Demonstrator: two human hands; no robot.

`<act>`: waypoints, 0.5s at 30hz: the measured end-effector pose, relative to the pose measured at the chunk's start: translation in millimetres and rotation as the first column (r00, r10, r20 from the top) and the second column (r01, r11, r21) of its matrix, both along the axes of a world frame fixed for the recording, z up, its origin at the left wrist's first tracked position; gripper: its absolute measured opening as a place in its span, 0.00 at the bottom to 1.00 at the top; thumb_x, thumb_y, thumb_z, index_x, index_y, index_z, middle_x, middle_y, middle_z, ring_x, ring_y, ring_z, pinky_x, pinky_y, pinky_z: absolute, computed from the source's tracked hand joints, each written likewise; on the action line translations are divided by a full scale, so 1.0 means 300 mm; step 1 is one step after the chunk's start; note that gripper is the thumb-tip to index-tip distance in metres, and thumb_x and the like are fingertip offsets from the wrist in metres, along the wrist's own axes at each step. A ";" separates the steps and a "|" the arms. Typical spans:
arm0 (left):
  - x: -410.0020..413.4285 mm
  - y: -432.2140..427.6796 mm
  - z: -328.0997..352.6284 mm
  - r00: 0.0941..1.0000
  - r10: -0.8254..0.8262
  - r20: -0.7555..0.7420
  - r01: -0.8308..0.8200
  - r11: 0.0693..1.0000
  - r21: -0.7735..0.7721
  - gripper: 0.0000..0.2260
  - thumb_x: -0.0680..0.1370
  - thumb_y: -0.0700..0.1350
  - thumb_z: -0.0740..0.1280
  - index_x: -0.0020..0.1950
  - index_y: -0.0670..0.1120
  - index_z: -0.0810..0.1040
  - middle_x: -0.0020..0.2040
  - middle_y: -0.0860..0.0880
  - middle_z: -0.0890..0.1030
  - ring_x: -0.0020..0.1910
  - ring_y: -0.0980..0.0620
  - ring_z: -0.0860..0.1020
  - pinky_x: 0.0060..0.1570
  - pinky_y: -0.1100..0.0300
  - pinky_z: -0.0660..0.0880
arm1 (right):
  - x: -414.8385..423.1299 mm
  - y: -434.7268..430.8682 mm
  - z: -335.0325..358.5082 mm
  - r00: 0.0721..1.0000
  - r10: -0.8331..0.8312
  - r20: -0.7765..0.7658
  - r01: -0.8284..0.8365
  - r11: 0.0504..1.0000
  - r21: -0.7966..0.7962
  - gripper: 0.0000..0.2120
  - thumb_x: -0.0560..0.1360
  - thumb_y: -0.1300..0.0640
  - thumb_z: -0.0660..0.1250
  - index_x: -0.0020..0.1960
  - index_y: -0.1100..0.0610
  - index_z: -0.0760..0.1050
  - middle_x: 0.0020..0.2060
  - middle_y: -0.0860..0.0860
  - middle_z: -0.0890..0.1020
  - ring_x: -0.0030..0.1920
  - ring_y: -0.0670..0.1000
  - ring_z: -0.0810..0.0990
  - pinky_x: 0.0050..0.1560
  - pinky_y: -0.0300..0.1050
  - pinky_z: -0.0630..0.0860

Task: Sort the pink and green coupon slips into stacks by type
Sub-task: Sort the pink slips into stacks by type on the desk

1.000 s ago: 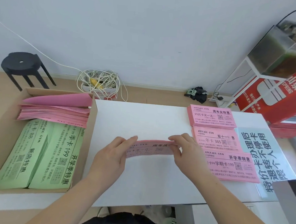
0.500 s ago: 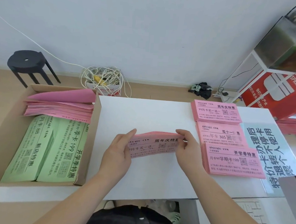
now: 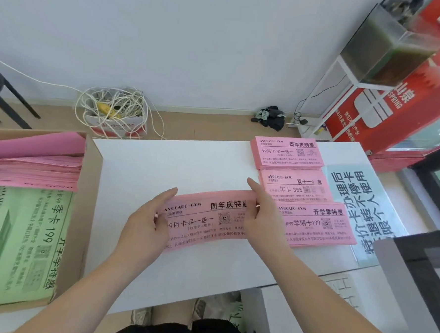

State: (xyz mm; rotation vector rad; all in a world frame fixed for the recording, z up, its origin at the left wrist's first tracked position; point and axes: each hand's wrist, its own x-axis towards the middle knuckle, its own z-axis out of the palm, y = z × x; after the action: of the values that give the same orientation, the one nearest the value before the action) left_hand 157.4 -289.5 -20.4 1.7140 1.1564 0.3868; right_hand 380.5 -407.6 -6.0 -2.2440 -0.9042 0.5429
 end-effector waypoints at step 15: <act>0.454 -0.052 0.108 0.988 -0.049 0.148 0.091 0.952 -0.293 0.21 0.84 0.39 0.63 0.70 0.62 0.68 0.52 0.57 0.85 0.48 0.56 0.84 0.45 0.60 0.77 | 0.428 -0.197 0.109 0.885 -0.408 -0.225 0.422 0.907 0.012 0.19 0.82 0.56 0.65 0.72 0.48 0.73 0.48 0.48 0.82 0.45 0.46 0.81 0.38 0.42 0.77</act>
State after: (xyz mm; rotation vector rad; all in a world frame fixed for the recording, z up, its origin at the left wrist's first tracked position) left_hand 293.5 -305.2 12.2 1.4354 0.9943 0.2664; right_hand 508.9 -466.6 26.8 -2.1817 -0.3062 0.5368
